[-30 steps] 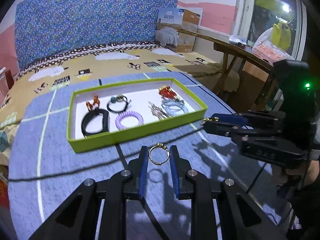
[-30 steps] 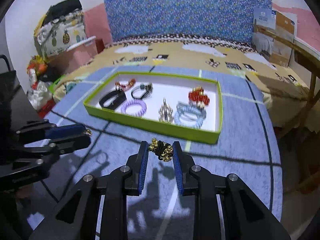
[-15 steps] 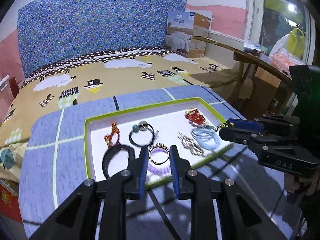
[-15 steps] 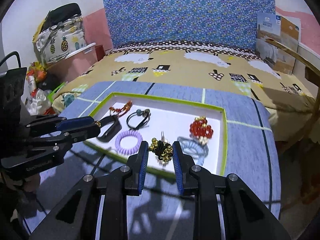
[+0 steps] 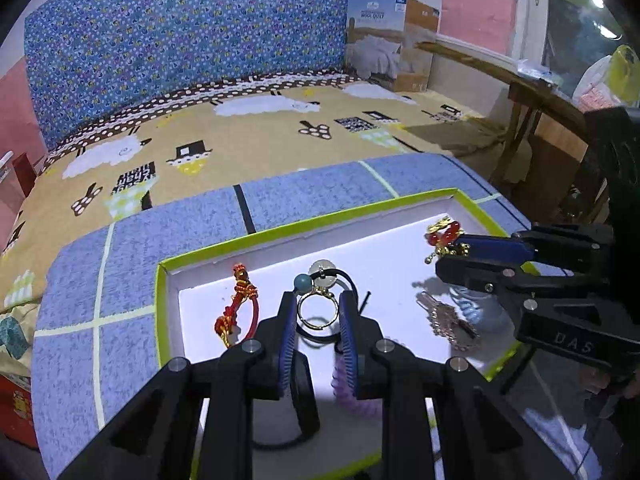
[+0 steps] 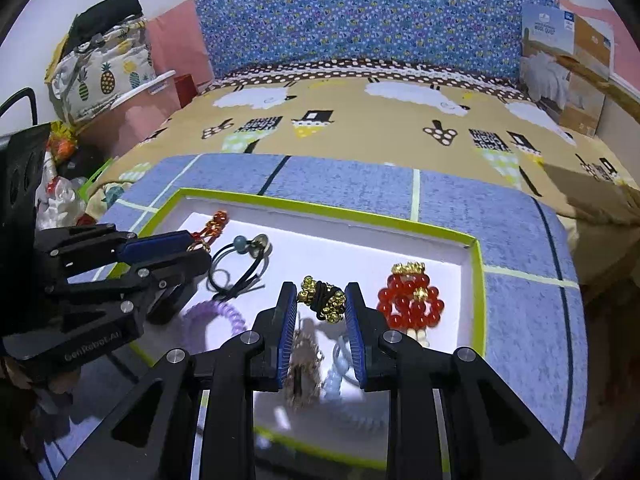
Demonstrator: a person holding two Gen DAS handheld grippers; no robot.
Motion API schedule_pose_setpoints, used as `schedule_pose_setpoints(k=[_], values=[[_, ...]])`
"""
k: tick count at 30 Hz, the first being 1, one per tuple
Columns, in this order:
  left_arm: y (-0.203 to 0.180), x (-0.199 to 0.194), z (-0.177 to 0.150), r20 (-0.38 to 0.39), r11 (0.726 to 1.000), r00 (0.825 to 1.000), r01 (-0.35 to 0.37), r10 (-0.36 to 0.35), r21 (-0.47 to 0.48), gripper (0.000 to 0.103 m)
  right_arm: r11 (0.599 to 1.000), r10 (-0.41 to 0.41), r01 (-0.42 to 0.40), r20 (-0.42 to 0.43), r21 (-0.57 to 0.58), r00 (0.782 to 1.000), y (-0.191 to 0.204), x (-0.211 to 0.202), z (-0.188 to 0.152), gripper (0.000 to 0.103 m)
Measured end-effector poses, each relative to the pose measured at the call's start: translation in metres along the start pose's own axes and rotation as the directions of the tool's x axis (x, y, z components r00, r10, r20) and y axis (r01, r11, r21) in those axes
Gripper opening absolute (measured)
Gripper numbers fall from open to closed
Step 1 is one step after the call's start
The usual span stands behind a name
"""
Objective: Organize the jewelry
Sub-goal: 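Carry the gold ring and bow clip over the green lid with both grippers, then lower both items into the lid and open both grippers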
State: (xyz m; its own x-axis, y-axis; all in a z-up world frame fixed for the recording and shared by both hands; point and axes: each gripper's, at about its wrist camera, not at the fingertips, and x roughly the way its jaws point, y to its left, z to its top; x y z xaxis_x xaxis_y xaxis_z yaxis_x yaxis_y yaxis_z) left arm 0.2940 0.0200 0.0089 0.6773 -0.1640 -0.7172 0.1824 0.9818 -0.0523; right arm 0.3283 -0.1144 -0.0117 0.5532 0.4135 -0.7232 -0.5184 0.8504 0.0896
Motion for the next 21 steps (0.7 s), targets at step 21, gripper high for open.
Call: schedule_pose_setpoints(k=[21], values=[[0.008,0.025,0.000,-0.070,0.999,0.997,-0.041,0.039,-0.026,0.023,0.999,-0.035,0.036,-0.085,0.005,0.996,-0.004,0.035,0.002,0.027]])
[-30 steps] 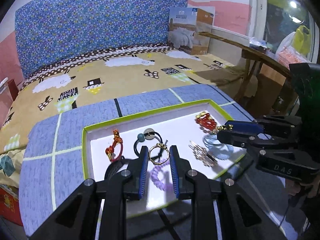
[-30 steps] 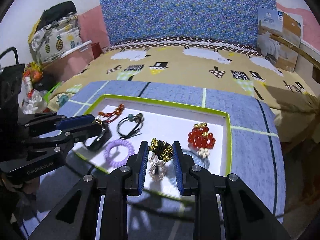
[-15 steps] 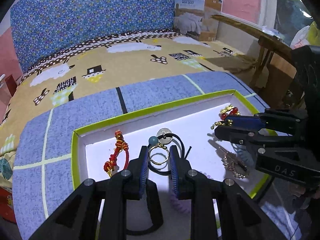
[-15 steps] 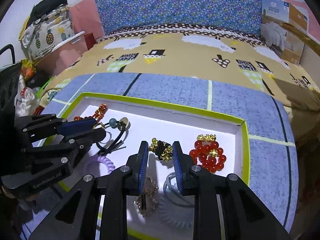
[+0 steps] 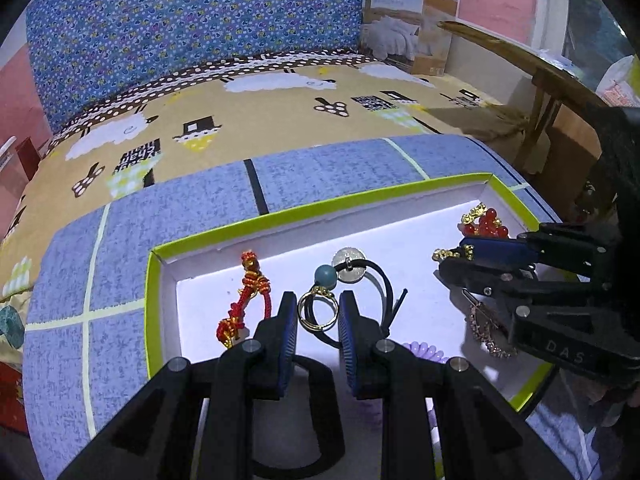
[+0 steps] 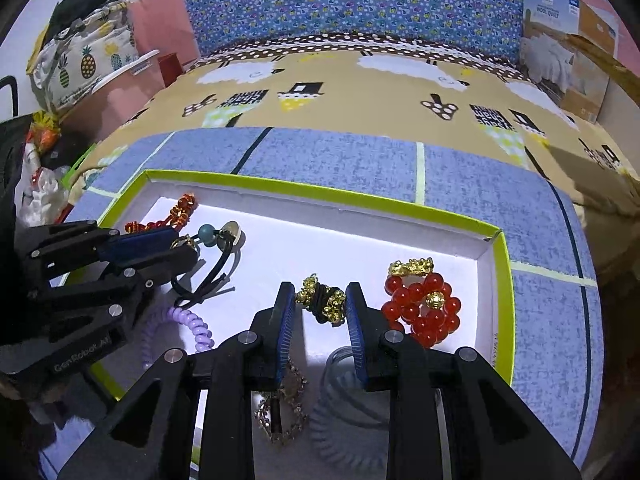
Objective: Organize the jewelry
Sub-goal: 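Lower both items into the lid and open both grippers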
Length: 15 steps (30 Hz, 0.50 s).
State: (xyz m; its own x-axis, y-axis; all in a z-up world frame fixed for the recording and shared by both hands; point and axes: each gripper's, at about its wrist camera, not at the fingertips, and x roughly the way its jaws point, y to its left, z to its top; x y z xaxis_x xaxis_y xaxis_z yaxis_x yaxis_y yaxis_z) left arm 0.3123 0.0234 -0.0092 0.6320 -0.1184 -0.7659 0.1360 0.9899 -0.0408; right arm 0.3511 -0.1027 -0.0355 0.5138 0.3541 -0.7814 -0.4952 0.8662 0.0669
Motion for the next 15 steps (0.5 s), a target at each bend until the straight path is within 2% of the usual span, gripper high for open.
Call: schedule_pose_setpoints(k=[4,8,10,15], values=[[-0.002,0.001,0.000,-0.002,1.000,1.000,-0.009,0.009,0.009,0.023,1.000,-0.004,0.005,0.010,-0.002,1.000,0.001,-0.004,-0.001,0.030],[-0.002,0.001,0.000,-0.002,1.000,1.000,-0.003,0.003,-0.002,0.024,1.000,-0.002,0.002,0.026,-0.008,1.000,0.003,-0.010,-0.002,0.030],[0.000,0.000,-0.001,-0.003,1.000,1.000,0.007,-0.007,-0.016,0.028,1.000,0.000,0.001,0.037,-0.015,0.999,0.005,-0.014,-0.003,0.031],[0.006,-0.015,-0.008,0.021,0.999,1.000,0.013,-0.013,-0.035,0.028,1.000,0.008,-0.007,0.073,-0.024,0.997,0.009,-0.029,-0.007,0.031]])
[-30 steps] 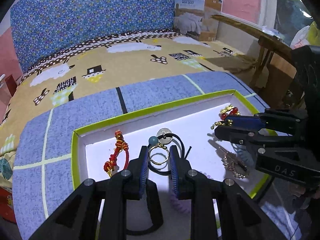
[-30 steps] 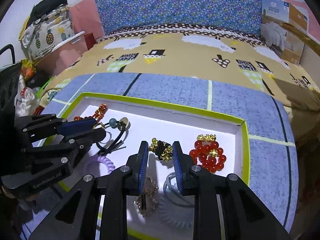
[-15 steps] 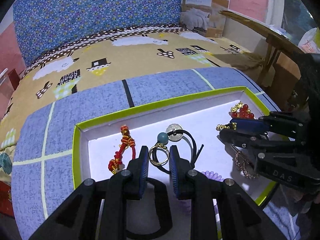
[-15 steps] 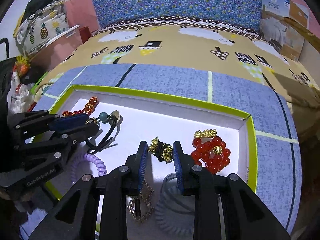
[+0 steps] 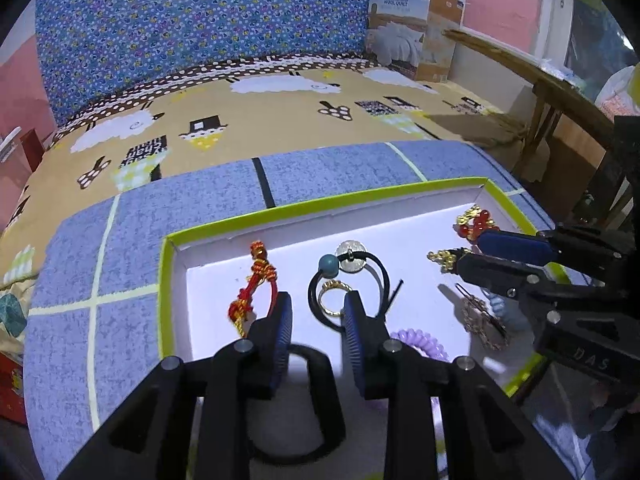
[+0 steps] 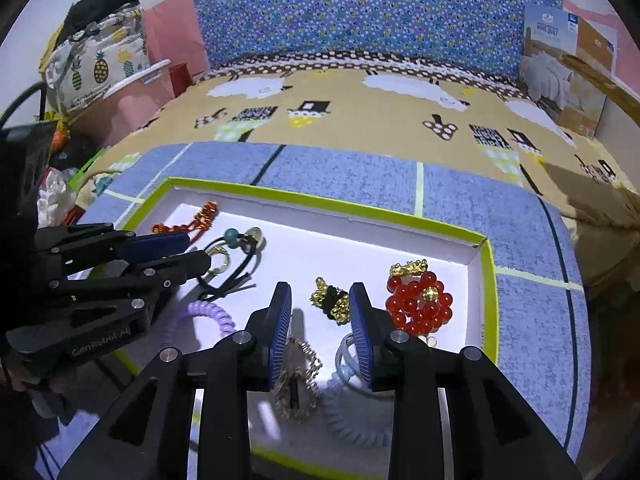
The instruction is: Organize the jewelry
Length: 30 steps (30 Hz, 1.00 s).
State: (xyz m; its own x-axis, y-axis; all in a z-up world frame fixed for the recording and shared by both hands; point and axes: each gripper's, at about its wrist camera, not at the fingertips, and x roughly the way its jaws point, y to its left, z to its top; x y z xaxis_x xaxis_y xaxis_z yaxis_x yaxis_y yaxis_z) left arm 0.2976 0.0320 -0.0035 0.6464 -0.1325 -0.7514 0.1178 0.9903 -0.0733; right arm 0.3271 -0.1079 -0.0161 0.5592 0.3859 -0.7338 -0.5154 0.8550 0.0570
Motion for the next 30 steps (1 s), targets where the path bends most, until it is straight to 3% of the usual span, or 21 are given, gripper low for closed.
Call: schedule_pose_setpoints(k=[9,15,30], values=[[-0.001,-0.051,-0.027,0.076,1.000,0.997,0.012,-0.011,-0.017,0.029,1.000,0.019,-0.020,0.073,0.006,0.997,0.009,-0.047,-0.021,0.031],[-0.011,-0.088,-0.056,0.113,0.999,0.993,0.022,-0.018,-0.030,0.029,0.999,0.027,-0.030,0.105,0.022,0.994,0.019,-0.087,-0.052,0.031],[-0.037,-0.161,-0.118,0.197,0.998,0.980,-0.009,0.020,-0.055,0.033,0.997,-0.021,0.008,0.176,0.075,0.984,0.047,-0.157,-0.121,0.031]])
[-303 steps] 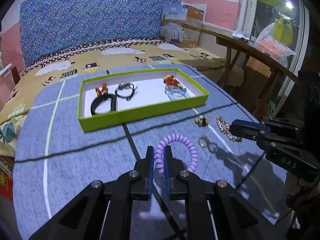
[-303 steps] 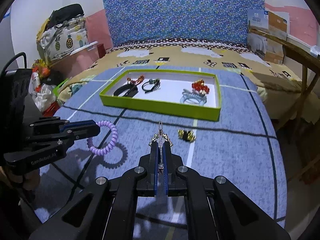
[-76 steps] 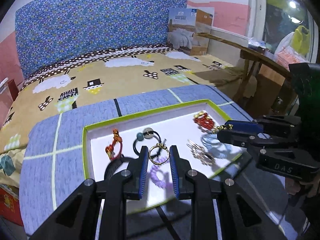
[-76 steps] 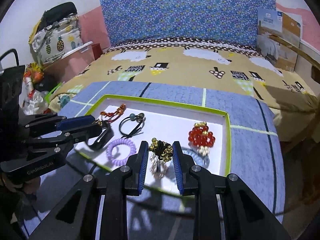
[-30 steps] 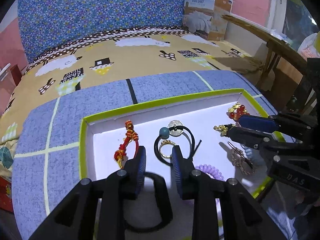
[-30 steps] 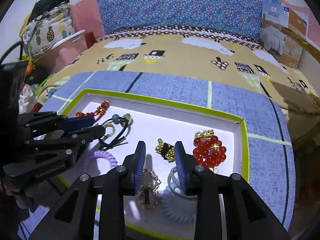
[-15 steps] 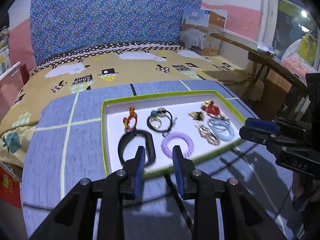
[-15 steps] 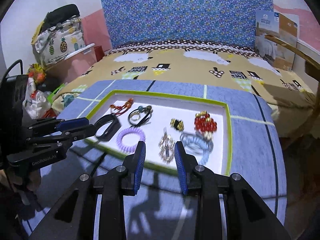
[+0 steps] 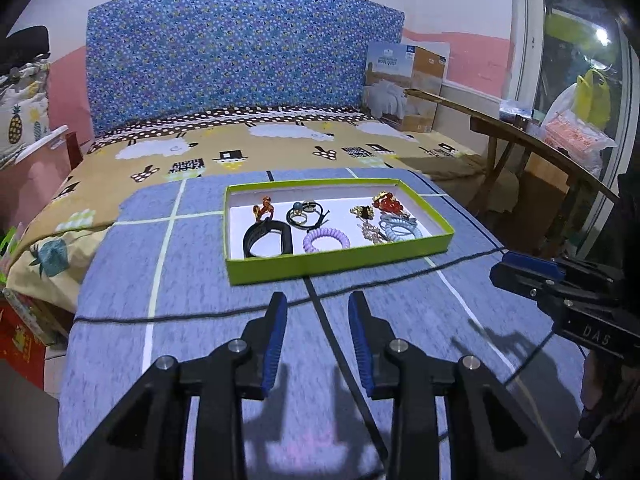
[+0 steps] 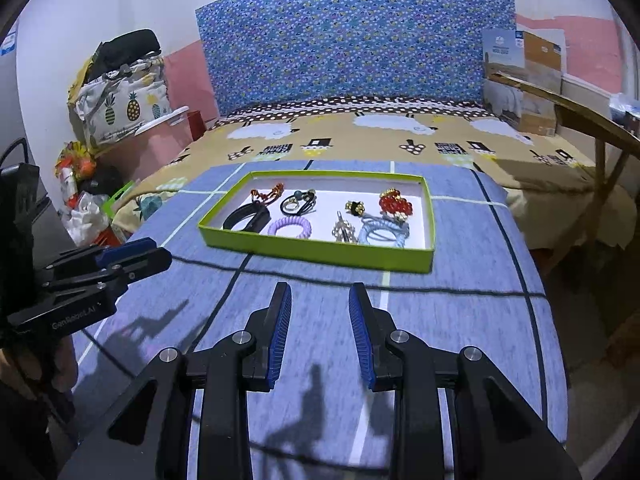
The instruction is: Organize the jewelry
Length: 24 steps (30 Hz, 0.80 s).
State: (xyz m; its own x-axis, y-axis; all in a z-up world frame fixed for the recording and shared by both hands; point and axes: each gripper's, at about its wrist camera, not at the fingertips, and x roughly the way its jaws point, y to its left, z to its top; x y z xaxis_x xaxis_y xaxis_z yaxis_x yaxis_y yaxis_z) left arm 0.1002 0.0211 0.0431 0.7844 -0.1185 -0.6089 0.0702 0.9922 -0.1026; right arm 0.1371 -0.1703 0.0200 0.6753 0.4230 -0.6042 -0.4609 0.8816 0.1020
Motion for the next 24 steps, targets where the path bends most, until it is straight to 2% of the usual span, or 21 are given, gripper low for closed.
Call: schedule_pose_setpoints(k=[7,13,19,24], values=[[-0.012,-0.017,-0.025,0.015,0.999,0.999,-0.036,0.036,0.017,0.034,1.000,-0.011,0.011,0.015,-0.018,1.000,0.013,-0.020,-0.024,0.031],[-0.015,-0.025,-0.041,0.011,0.999,0.999,-0.038,0.038,0.008,0.034,1.000,-0.022,0.023,0.030,-0.012,0.999,0.018,-0.033,-0.038,0.031],[-0.013,-0.038,-0.053,0.054,0.998,0.997,-0.054,0.055,-0.007,0.034,0.996,-0.078,0.081,0.094,-0.036,0.993,0.025,-0.049,-0.052,0.031],[-0.015,-0.039,-0.060,0.062,0.999,0.997,-0.052,0.052,-0.001,0.034,0.995,-0.089,0.092,0.094,-0.032,0.992,0.024,-0.050,-0.063,0.031]])
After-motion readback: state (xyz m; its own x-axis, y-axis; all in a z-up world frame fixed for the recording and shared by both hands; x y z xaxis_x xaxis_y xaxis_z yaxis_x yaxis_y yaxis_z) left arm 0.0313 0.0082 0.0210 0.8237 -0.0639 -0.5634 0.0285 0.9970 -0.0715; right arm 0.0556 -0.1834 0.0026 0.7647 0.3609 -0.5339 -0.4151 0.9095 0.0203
